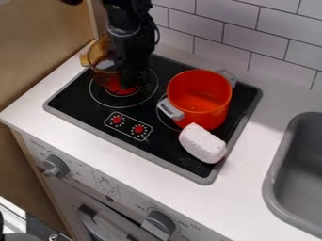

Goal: Moved the pot from between of the left and right burner to the left burner

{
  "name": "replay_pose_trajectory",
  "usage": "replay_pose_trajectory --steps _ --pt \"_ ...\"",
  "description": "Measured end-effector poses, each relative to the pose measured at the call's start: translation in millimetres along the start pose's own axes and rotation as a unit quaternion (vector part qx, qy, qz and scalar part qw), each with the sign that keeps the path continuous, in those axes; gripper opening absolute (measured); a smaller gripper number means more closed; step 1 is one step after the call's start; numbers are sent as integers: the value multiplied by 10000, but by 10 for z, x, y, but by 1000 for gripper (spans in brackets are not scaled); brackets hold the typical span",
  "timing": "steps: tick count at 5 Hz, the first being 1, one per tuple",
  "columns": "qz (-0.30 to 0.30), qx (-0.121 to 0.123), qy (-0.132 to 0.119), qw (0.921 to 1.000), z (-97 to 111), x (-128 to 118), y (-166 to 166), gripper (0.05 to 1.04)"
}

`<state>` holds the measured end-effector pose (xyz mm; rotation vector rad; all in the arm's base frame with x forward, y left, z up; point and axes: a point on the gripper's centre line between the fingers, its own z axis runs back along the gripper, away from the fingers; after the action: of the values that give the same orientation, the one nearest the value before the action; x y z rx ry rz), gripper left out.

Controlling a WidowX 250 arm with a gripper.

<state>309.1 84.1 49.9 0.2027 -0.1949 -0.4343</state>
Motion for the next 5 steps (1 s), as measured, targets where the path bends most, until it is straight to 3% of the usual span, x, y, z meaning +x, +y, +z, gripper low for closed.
replay_pose_trajectory --steps 2,3,4,5 --pt "-6 -64 11 10000 -9 -21 42 807" --pt "69 -133 107 9998 7 -41 41 1003" --pt "366 -279 559 9974 92 -80 -11 999" --pt "728 -338 1174 9898 313 -85 -69 999"
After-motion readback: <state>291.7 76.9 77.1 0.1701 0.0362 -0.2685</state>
